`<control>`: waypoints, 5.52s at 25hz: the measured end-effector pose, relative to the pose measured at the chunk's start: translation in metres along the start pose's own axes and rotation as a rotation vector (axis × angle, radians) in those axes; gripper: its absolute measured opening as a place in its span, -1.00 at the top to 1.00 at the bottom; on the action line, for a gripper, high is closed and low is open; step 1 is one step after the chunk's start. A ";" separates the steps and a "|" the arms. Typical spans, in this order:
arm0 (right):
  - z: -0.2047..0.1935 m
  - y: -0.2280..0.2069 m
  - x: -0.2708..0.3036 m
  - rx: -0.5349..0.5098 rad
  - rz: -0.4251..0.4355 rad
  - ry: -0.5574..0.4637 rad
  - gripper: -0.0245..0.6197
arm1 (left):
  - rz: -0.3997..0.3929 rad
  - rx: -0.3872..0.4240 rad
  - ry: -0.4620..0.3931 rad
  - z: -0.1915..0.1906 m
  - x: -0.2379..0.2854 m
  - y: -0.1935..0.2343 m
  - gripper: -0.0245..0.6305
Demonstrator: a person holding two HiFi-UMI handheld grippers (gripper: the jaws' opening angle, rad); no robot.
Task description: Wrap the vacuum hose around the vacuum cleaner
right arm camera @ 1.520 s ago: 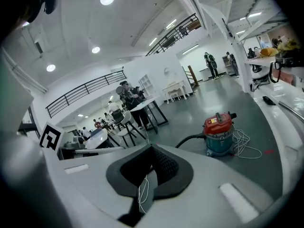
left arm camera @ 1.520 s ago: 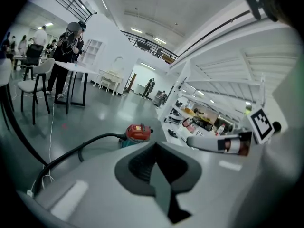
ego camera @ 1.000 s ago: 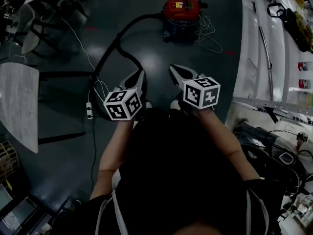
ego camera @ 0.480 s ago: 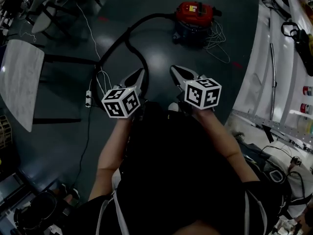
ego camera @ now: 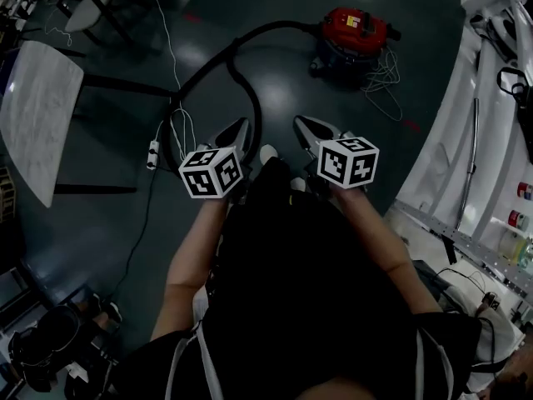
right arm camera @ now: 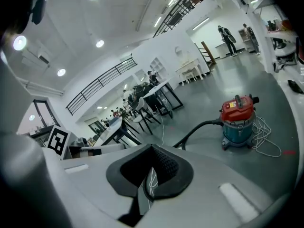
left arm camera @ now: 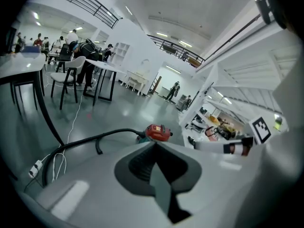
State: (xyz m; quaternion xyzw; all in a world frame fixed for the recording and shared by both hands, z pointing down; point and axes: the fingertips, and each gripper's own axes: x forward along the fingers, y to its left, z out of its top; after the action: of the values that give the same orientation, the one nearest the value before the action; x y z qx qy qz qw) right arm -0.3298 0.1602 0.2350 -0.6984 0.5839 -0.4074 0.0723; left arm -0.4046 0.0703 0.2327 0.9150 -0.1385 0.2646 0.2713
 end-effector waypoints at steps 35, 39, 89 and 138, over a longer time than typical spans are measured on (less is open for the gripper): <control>0.058 0.011 0.227 -0.159 0.067 0.323 0.94 | 0.108 -0.219 0.047 0.029 0.058 0.185 0.90; 0.058 0.005 0.245 -0.185 0.100 0.362 0.94 | 0.164 -0.276 0.037 0.021 0.064 0.199 0.90; -0.061 -0.258 0.519 -0.205 0.096 0.570 0.94 | 0.401 -0.386 0.204 -0.120 0.395 0.367 0.90; -0.241 -0.426 0.696 -0.293 0.126 0.507 0.94 | 0.536 -0.368 0.260 -0.339 0.616 0.544 0.36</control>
State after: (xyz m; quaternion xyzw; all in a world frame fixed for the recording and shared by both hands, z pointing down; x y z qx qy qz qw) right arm -0.1747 -0.2276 0.9767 -0.5399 0.6782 -0.4747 -0.1523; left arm -0.2527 -0.2471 1.0489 0.7405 -0.3835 0.4115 0.3677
